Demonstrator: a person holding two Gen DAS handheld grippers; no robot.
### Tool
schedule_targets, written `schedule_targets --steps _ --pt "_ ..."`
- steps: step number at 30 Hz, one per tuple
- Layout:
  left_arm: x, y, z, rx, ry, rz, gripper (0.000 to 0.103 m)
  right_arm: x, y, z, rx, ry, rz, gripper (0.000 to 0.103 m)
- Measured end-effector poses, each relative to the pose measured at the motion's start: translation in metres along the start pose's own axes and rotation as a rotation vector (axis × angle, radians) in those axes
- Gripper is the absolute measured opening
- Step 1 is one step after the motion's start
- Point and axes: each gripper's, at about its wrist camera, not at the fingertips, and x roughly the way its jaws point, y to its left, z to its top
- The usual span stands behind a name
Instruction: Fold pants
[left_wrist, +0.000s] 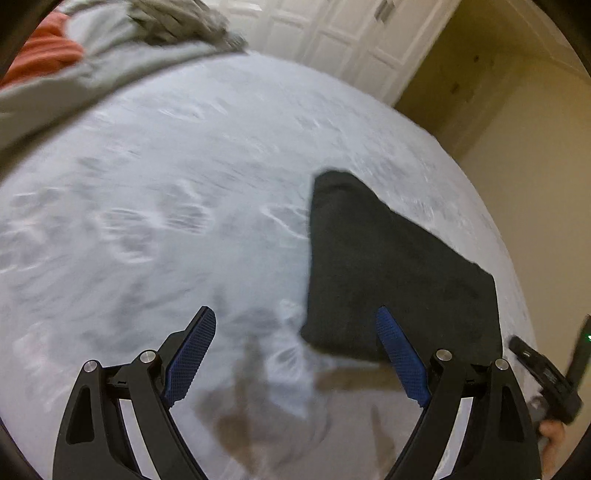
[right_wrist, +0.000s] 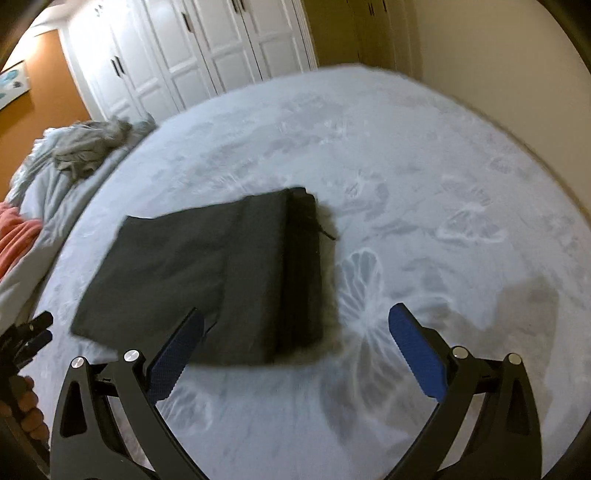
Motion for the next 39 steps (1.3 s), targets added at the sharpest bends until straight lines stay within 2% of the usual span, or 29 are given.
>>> schedule_targets --steps 2,3,4,5,6,7,9,12,16,17,19,22,25,26,27,28,29,30,31,32,33,34,36,37,39 --pt "0.028 -0.002 0.003 -0.033 0.077 -0.055 0.085 0.023 -0.002 -0.001 0.038 0.057 0.037 0.098" --pt "0.038 -0.004 0.003 -0.048 0.102 -0.089 0.082 0.03 0.0 -0.003 0.041 0.069 0.049 0.09" --pt "0.047 -0.006 0.002 -0.053 0.124 -0.105 0.077 0.032 0.004 -0.006 0.02 0.053 0.081 0.066" --pt "0.054 -0.009 0.002 -0.04 0.12 -0.088 0.071 0.031 0.008 -0.007 0.007 0.049 0.112 0.052" --pt "0.054 -0.013 0.003 -0.02 0.095 -0.081 0.04 0.025 0.014 -0.007 -0.001 0.046 0.122 0.038" --pt "0.053 -0.017 0.004 -0.008 0.113 -0.134 0.029 0.018 0.017 -0.006 -0.009 0.04 0.132 0.029" --pt "0.041 -0.02 0.004 -0.024 0.101 -0.131 0.019 -0.002 0.023 -0.005 -0.043 0.027 0.149 0.027" --pt "0.0 -0.026 -0.005 0.013 0.088 -0.167 0.018 -0.048 0.026 -0.019 -0.093 0.034 0.2 0.027" --pt "-0.043 -0.02 -0.037 0.047 0.135 -0.185 0.017 -0.082 0.016 -0.058 -0.114 0.111 0.207 0.027" --pt "-0.052 -0.023 -0.043 0.066 0.135 -0.181 0.017 -0.087 0.016 -0.065 -0.125 0.106 0.201 0.027" --pt "-0.072 -0.037 -0.044 0.116 0.088 -0.176 0.016 -0.107 0.026 -0.065 -0.167 0.03 0.184 0.027" --pt "-0.103 -0.064 -0.025 0.191 -0.027 -0.166 0.016 -0.15 0.046 -0.04 -0.203 -0.114 0.2 0.027" --pt "-0.139 -0.08 -0.003 0.207 -0.134 -0.199 0.016 -0.187 0.06 -0.015 -0.23 -0.227 0.213 0.026" --pt "-0.148 -0.08 0.001 0.21 -0.159 -0.202 0.016 -0.188 0.058 -0.012 -0.227 -0.228 0.213 0.026" --pt "-0.15 -0.079 0.002 0.208 -0.169 -0.195 0.019 -0.183 0.052 -0.01 -0.202 -0.204 0.214 0.029" --pt "-0.151 -0.076 0.0 0.206 -0.173 -0.175 0.024 -0.173 0.043 -0.013 -0.179 -0.17 0.197 0.036" --pt "-0.143 -0.07 -0.005 0.206 -0.16 -0.121 0.035 -0.164 0.036 -0.018 -0.166 -0.151 0.16 0.037" --pt "-0.134 -0.063 -0.011 0.204 -0.14 -0.06 0.057 -0.152 0.026 -0.028 -0.156 -0.135 0.09 0.04" --pt "-0.126 -0.055 -0.02 0.191 -0.127 0.021 0.058 -0.139 0.013 -0.044 -0.16 -0.116 -0.034 0.041" --pt "-0.113 -0.042 -0.036 0.168 -0.107 0.081 0.057 -0.134 0.005 -0.054 -0.163 -0.109 -0.087 0.041" --pt "-0.104 -0.035 -0.041 0.153 -0.077 0.08 0.057 -0.131 -0.004 -0.064 -0.151 -0.106 -0.1 0.041" --pt "-0.093 -0.025 -0.051 0.106 -0.021 0.055 0.057 -0.133 -0.016 -0.073 -0.101 -0.094 -0.062 0.041" --pt "-0.08 -0.016 -0.063 0.018 0.024 0.014 0.057 -0.134 -0.022 -0.073 -0.019 -0.056 0.032 0.042" --pt "-0.08 -0.016 -0.068 -0.006 0.031 -0.004 0.057 -0.135 -0.019 -0.072 -0.002 -0.045 0.086 0.042" --pt "-0.077 -0.023 -0.077 -0.013 0.038 -0.026 0.058 -0.131 -0.002 -0.071 -0.035 -0.045 0.106 0.042"
